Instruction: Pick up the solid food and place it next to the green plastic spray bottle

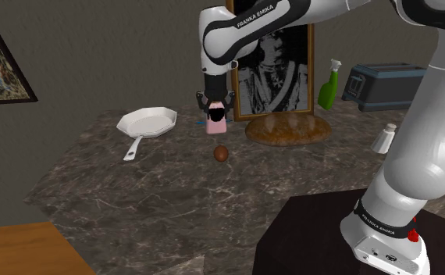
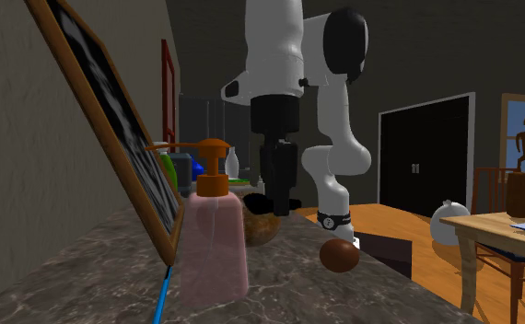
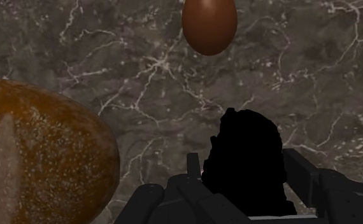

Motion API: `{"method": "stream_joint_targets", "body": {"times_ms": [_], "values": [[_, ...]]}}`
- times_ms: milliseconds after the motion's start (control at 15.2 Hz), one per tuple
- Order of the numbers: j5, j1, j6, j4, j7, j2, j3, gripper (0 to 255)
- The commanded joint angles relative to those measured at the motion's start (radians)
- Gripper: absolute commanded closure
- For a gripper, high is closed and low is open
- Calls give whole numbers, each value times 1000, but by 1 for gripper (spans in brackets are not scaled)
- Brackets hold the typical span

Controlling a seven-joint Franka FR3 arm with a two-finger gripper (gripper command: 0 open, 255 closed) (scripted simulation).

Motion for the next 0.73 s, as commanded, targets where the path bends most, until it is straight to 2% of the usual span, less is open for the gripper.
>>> {"method": "stream_joint_targets", "body": {"times_ms": [0,660], "values": [[2,0,-28,20,-1,-8,0,255],[10,-1,-157,124,-5,-34,0,255]]}}
